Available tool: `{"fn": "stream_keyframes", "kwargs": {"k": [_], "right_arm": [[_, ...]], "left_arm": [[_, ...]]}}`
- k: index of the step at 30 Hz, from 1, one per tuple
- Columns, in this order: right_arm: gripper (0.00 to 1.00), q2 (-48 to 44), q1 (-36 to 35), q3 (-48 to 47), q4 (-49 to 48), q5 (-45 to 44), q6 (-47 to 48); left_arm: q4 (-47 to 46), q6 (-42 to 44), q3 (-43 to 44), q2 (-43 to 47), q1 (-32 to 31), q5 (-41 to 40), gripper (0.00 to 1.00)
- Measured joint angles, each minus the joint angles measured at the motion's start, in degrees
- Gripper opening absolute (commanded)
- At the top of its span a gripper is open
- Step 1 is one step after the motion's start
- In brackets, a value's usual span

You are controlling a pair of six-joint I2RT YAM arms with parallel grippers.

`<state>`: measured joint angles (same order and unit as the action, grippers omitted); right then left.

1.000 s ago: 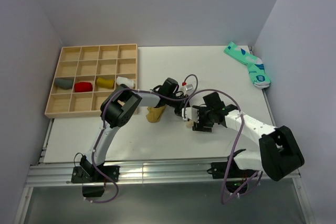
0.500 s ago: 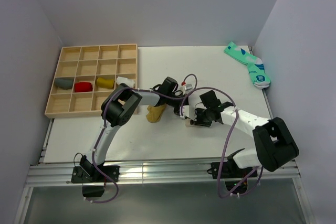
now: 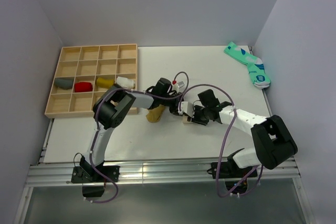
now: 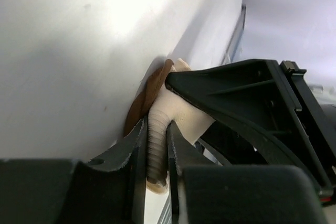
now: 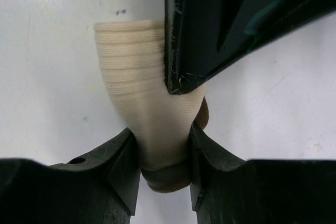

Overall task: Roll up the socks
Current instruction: Pick up the sock at the center of the board.

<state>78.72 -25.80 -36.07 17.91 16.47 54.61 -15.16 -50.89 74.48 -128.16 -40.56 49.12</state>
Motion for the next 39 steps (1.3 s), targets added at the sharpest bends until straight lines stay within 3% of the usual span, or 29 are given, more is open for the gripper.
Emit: {"fn": "stream_keyframes", "kwargs": {"k": [5, 14, 20, 26, 39], "right_arm": [[0.00, 0.2, -0.9, 0.0, -3.7, 0.6, -3.1], [0.00, 0.3, -0.2, 0.0, -3.8, -4.9, -8.8], [0.00, 1.0, -0.2, -1.9, -2.0, -6.2, -11.3], [0.00, 1.4, -0.2, -5.4, -0.8, -7.0, -13.8], [0.00, 1.4, 0.0, -7.7, 0.5, -9.5, -17.5]], "left_arm": [[-5.2, -4.0, -11.8, 10.1, 0.8, -10.6, 0.30], [-14.8, -14.7, -31.4, 26.0, 1.9, -28.3, 0.34], [-19.8, -20.1, -32.0, 26.5, -5.0, -38.8, 0.38], [-26.7, -27.6, -28.6, 20.6, -11.5, -47.6, 0.40], [-28.5, -34.9, -28.6, 19.8, -16.0, -58.8, 0.46]]}}
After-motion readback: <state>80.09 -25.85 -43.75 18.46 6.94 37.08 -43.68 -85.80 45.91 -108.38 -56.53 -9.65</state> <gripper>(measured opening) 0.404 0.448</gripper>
